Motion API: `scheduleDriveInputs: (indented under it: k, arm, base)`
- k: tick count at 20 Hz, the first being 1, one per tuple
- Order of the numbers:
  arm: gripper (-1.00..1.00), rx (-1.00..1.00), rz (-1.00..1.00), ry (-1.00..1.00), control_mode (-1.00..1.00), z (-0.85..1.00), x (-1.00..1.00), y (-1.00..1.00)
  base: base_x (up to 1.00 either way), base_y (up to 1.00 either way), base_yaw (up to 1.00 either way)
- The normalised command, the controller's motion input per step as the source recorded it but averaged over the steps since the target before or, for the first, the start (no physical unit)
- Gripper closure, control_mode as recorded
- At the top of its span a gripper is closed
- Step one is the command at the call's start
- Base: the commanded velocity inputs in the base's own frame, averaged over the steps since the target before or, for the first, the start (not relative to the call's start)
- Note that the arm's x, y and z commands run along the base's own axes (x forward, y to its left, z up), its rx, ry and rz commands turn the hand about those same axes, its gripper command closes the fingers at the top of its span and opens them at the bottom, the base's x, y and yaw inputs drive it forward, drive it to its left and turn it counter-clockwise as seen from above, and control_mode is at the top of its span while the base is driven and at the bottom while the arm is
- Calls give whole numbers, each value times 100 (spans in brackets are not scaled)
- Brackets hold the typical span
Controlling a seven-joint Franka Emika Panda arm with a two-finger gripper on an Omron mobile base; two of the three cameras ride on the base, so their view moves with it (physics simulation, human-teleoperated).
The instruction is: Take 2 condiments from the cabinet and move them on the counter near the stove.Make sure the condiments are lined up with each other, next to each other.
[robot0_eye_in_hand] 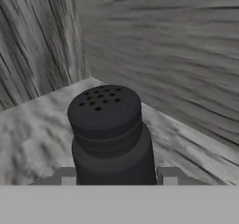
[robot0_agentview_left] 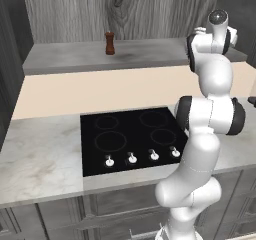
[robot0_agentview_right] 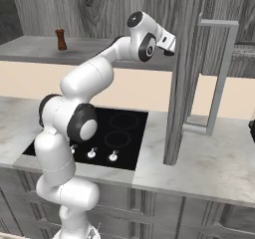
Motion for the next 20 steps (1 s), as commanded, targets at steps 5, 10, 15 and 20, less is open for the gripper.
scheduleDriveInputs:
  k: [5, 10, 15, 20]
  arm:
    - [100, 0, 0, 0, -100, 0, 0, 0]
    - [100, 0, 0, 0, -100, 0, 0, 0]
    - [100, 0, 0, 0, -100, 0, 0, 0]
    - [100, 0, 0, -3, -100, 0, -15, 1]
  base:
    - [0, 0, 0]
    - [0, 0, 0]
    - [0, 0, 0]
    - [0, 0, 0]
